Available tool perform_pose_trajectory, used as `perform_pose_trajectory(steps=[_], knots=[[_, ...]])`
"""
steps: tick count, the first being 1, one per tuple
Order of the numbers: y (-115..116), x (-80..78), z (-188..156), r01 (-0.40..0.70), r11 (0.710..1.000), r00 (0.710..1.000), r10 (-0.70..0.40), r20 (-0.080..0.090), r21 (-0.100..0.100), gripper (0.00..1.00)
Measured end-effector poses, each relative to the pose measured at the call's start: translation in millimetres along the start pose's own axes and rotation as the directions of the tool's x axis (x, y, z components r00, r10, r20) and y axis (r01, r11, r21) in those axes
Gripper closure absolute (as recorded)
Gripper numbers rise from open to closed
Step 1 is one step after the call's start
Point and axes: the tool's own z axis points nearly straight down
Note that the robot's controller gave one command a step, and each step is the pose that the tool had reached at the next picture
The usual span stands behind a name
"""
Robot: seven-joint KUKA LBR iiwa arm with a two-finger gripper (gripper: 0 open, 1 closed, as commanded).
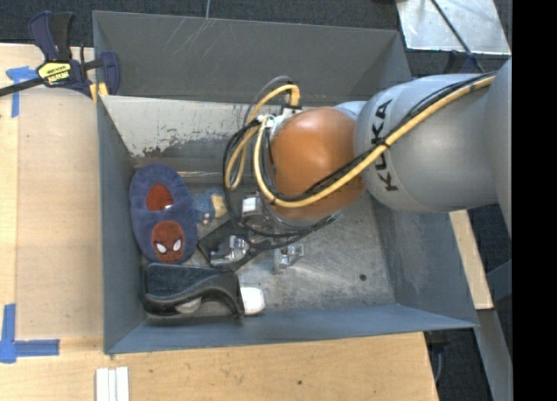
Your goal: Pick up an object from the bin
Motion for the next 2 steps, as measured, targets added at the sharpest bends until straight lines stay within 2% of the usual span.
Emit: perform_pose_trajectory(steps=[1, 2], knots=[[-1, -4.6, -3, 0.0, 1.0, 1.0, -0.001, 0.01, 0.005, 1.0], [-3, -5.9, -42, -0.003, 1.0, 1.0, 0.003, -0.003, -0.003, 1.0]])
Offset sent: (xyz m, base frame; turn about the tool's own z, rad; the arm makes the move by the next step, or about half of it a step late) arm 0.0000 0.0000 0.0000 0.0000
